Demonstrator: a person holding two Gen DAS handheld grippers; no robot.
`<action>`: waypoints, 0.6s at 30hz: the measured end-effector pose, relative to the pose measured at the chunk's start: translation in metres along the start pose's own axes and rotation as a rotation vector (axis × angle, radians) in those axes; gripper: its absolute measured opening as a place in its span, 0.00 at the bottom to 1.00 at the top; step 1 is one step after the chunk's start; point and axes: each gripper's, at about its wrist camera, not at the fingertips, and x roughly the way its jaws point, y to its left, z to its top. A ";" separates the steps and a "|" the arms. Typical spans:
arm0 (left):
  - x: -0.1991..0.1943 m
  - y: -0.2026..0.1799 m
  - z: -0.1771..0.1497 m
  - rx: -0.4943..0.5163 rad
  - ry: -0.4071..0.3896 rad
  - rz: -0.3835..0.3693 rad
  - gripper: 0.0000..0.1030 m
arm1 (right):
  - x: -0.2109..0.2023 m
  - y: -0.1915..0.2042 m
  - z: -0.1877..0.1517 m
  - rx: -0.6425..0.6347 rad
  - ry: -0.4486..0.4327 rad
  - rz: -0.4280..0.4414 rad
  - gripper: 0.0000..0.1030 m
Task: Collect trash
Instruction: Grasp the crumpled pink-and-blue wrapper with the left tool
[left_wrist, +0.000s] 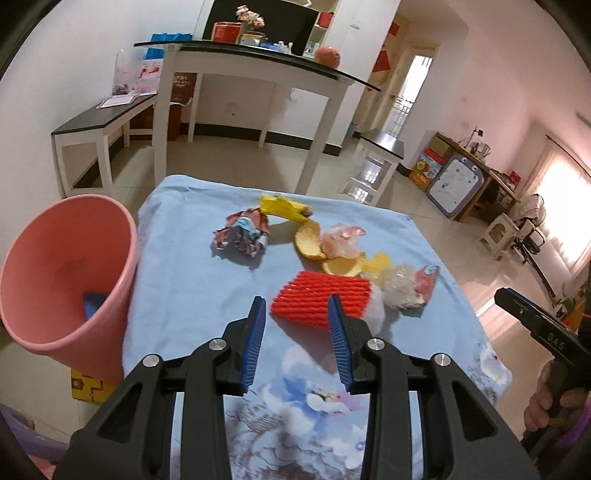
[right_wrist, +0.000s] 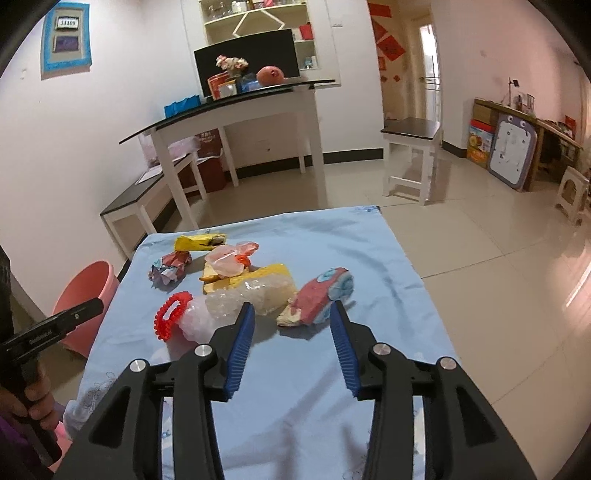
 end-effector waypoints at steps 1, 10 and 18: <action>-0.002 -0.004 -0.002 0.006 0.000 -0.005 0.34 | -0.003 -0.001 -0.001 0.000 -0.002 -0.004 0.43; 0.003 -0.015 -0.013 0.021 0.041 -0.018 0.34 | -0.004 -0.006 -0.009 0.011 0.010 0.007 0.43; 0.013 -0.004 -0.006 0.001 0.054 0.008 0.34 | 0.011 -0.003 -0.003 0.001 0.032 0.026 0.43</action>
